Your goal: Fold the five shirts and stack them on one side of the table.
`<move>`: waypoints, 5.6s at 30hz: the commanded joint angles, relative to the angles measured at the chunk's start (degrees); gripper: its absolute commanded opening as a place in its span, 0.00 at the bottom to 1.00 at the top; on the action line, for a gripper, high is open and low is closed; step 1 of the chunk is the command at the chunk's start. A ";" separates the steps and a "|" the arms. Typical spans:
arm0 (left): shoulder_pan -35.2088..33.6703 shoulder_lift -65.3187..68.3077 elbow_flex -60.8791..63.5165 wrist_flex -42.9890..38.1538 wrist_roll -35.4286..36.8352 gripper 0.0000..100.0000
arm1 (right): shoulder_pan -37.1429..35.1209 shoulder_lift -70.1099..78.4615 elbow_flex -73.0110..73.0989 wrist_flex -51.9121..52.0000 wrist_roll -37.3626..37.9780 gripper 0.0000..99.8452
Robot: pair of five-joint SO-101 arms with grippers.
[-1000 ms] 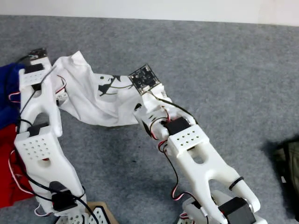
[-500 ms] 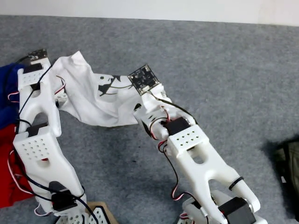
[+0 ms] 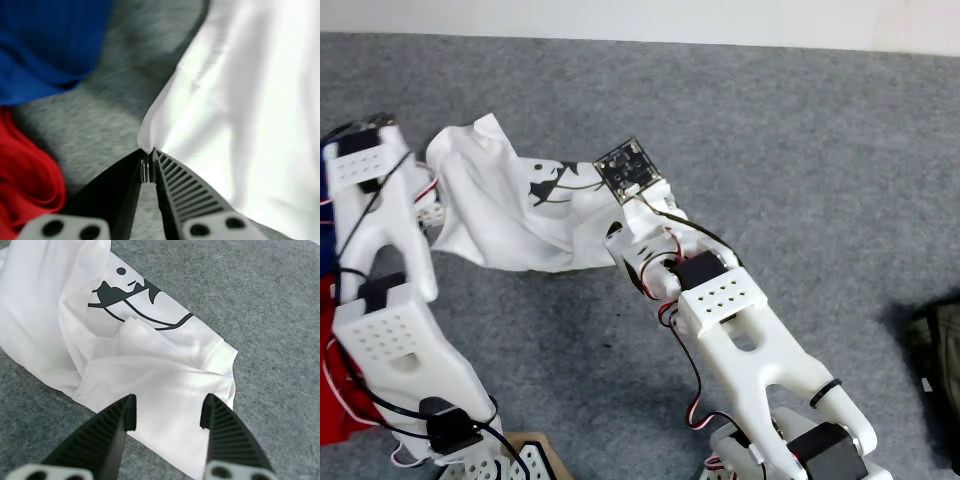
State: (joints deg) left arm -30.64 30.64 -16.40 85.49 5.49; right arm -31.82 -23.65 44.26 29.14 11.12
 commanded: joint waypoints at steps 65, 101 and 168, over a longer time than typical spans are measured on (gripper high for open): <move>3.47 -3.38 -19.74 0.62 9.41 0.26 | -0.22 -1.54 -0.92 -0.75 -0.44 0.22; 12.44 15.69 -20.00 -37.89 10.11 0.26 | 11.21 -8.22 -4.18 10.07 -9.85 0.22; -1.63 1.89 -19.74 1.58 9.85 0.03 | 7.16 -8.22 -2.33 9.98 -9.41 0.22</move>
State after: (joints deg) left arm -30.20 37.05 -33.98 84.88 15.34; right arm -23.65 -29.98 42.07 40.13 1.89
